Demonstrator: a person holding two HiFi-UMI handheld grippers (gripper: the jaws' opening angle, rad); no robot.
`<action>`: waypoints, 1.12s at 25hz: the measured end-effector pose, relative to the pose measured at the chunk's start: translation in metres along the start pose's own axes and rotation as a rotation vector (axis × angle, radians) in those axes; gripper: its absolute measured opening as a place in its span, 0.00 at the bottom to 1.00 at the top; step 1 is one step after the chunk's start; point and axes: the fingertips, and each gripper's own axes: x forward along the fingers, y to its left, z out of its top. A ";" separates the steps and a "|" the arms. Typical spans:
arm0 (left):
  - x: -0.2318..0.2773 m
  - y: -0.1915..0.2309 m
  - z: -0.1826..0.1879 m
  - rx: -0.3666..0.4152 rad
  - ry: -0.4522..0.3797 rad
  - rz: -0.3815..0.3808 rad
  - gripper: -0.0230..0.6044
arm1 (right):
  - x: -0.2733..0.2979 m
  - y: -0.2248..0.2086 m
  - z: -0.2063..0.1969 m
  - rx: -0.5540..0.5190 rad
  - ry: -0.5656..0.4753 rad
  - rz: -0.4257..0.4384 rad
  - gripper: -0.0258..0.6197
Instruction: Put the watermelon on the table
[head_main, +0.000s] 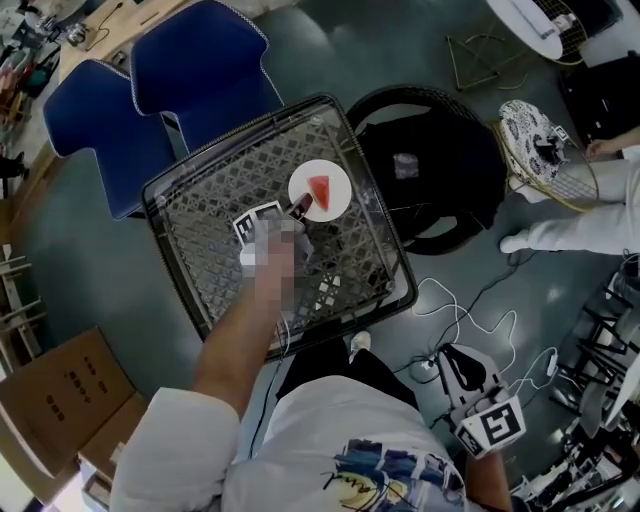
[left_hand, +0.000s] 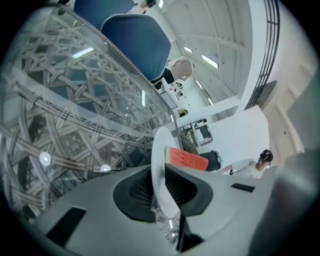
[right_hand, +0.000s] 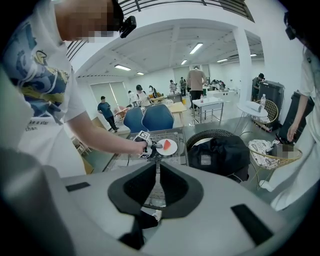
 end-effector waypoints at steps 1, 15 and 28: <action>0.000 0.001 0.000 0.046 0.019 0.042 0.09 | 0.000 0.000 0.000 0.001 -0.001 0.000 0.09; -0.005 0.007 0.009 0.413 0.124 0.411 0.29 | -0.013 -0.005 -0.001 0.017 -0.031 -0.021 0.09; -0.010 0.012 0.013 0.564 0.098 0.544 0.35 | -0.029 -0.006 -0.012 0.022 -0.050 -0.059 0.09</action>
